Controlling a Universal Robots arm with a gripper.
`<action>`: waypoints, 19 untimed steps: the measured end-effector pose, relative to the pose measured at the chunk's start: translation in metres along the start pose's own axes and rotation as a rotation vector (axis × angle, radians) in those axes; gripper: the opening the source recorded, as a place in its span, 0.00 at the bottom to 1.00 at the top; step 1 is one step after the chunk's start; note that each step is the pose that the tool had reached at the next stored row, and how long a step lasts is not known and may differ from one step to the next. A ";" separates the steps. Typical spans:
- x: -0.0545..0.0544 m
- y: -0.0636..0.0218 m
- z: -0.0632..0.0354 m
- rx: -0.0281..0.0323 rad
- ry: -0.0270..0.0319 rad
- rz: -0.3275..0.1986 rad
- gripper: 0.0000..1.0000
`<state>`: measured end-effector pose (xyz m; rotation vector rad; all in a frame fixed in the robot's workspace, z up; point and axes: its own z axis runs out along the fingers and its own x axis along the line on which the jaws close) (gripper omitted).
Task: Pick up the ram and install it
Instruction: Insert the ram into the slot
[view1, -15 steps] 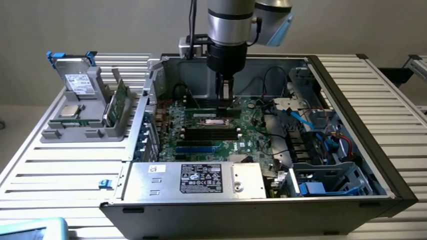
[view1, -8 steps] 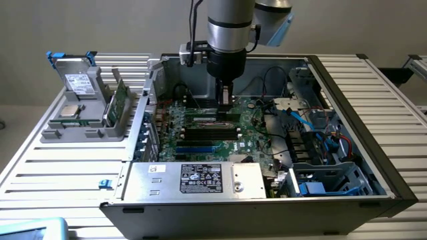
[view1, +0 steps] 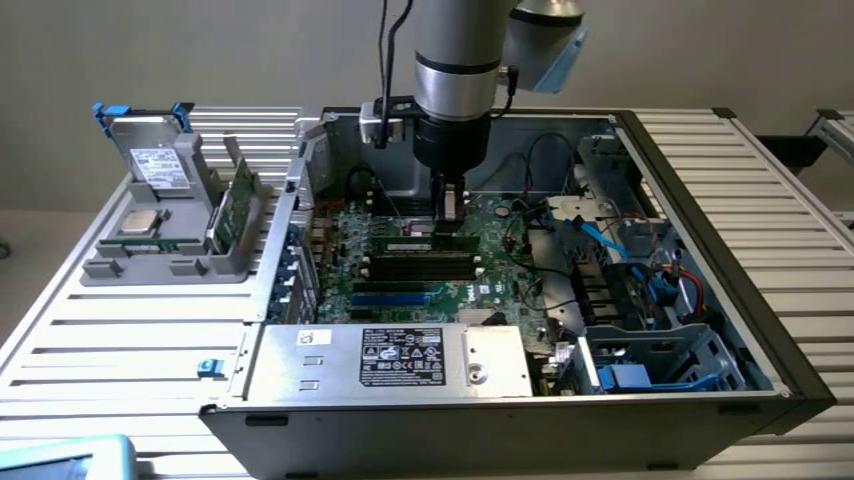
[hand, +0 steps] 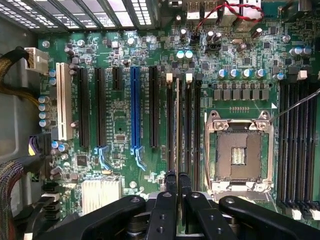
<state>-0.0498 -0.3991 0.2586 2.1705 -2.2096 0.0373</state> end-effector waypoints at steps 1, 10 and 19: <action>0.000 -0.0001 0.0012 -0.0001 0.0001 0.000 0.13; 0.004 -0.0001 0.0051 0.0006 0.0007 0.000 0.13; 0.004 0.0033 0.0111 0.0239 0.0032 0.000 0.13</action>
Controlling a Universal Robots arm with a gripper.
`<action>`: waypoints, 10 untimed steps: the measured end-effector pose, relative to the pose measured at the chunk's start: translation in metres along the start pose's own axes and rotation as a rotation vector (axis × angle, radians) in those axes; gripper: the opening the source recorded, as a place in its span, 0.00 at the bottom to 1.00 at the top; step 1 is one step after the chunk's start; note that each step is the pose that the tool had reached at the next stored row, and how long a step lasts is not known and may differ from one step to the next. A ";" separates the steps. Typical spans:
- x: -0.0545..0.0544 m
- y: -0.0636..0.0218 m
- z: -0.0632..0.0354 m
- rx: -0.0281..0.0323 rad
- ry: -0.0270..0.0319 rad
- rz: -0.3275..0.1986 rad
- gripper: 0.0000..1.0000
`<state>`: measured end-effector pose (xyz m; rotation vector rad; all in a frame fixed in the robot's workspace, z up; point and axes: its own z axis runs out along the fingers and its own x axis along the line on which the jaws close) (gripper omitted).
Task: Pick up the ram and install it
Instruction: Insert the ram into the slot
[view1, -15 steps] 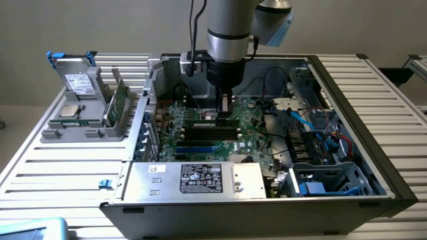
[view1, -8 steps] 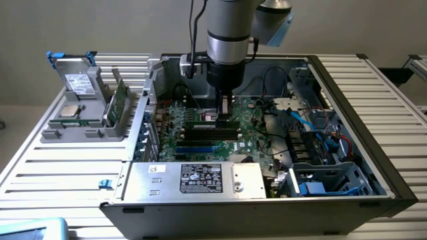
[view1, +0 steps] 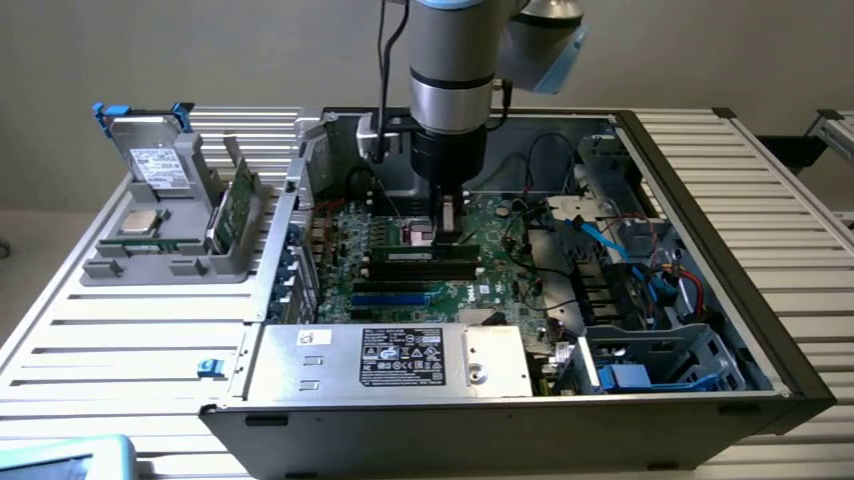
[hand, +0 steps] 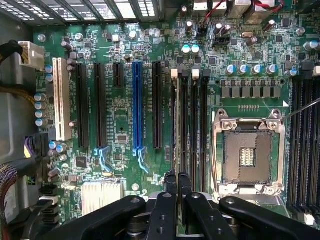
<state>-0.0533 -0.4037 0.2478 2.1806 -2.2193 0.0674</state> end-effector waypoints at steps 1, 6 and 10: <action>0.000 0.0003 0.0009 0.0000 0.0012 0.000 0.13; 0.000 0.0035 0.0056 0.0025 0.0055 0.000 0.13; 0.000 0.0035 0.0093 0.0042 0.0080 0.000 0.13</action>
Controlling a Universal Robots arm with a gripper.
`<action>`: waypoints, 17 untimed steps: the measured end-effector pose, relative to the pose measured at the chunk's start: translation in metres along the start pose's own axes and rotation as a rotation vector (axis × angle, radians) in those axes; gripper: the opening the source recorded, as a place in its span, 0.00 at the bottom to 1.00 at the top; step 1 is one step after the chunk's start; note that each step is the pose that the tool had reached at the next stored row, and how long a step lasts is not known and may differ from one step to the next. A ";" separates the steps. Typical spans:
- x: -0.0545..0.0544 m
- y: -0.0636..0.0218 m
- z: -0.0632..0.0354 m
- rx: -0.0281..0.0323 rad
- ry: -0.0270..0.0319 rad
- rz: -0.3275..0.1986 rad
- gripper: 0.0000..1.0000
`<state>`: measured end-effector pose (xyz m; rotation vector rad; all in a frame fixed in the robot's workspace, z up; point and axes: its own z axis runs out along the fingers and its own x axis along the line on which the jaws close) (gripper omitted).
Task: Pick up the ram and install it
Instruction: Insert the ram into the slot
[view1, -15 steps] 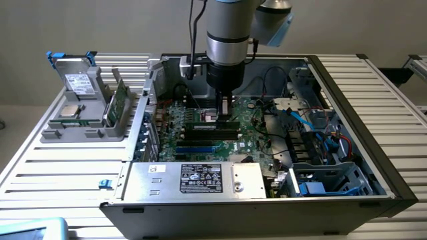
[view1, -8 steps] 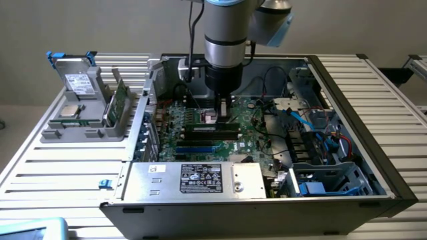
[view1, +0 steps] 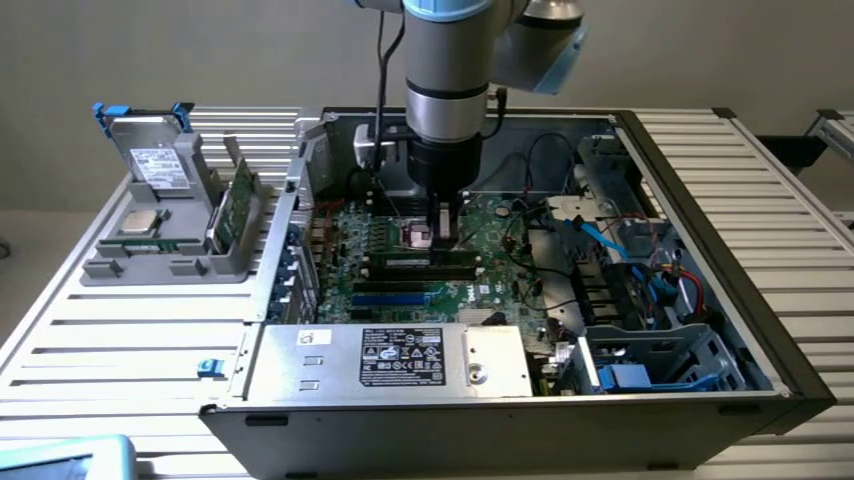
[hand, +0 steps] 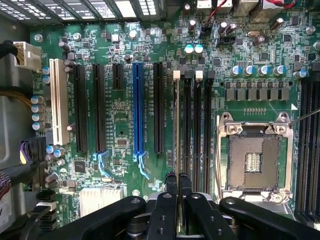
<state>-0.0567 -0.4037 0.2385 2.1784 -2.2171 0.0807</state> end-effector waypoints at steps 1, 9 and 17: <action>0.000 0.0000 0.0005 0.0001 0.0008 0.000 0.13; 0.000 0.0000 0.0021 0.0009 0.0031 0.000 0.13; -0.003 0.0001 0.0027 0.0009 0.0030 0.000 0.13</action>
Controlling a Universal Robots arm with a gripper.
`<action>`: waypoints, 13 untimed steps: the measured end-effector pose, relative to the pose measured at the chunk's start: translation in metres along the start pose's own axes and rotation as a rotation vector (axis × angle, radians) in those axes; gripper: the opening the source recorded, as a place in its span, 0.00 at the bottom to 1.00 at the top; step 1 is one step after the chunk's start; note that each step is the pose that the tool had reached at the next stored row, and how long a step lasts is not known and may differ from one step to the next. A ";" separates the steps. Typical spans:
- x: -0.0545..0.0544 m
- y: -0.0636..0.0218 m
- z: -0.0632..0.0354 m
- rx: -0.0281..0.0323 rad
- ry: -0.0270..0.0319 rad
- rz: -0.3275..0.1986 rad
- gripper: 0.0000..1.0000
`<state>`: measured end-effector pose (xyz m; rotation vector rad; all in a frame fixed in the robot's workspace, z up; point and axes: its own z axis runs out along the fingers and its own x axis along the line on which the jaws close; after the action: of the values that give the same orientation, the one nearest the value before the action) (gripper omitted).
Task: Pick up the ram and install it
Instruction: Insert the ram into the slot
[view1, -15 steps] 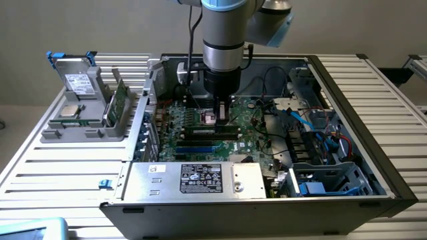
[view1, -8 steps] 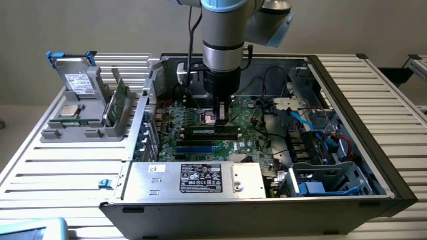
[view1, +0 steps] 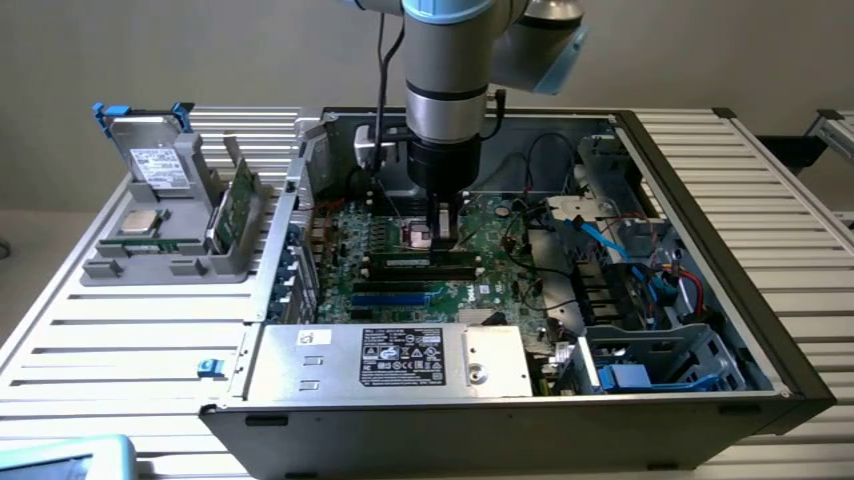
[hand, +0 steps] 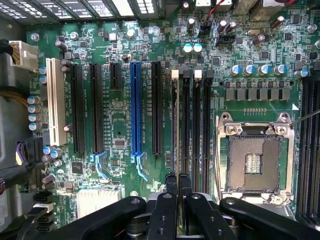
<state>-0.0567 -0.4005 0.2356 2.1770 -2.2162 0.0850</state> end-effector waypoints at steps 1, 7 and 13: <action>0.000 0.0000 0.0001 0.0000 0.0000 0.000 0.13; 0.000 -0.0001 0.0002 -0.0114 0.0004 -0.001 0.13; 0.001 -0.0017 0.0004 -0.0114 0.0003 -0.001 0.13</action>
<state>-0.0550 -0.4015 0.2353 2.1719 -2.2101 0.0725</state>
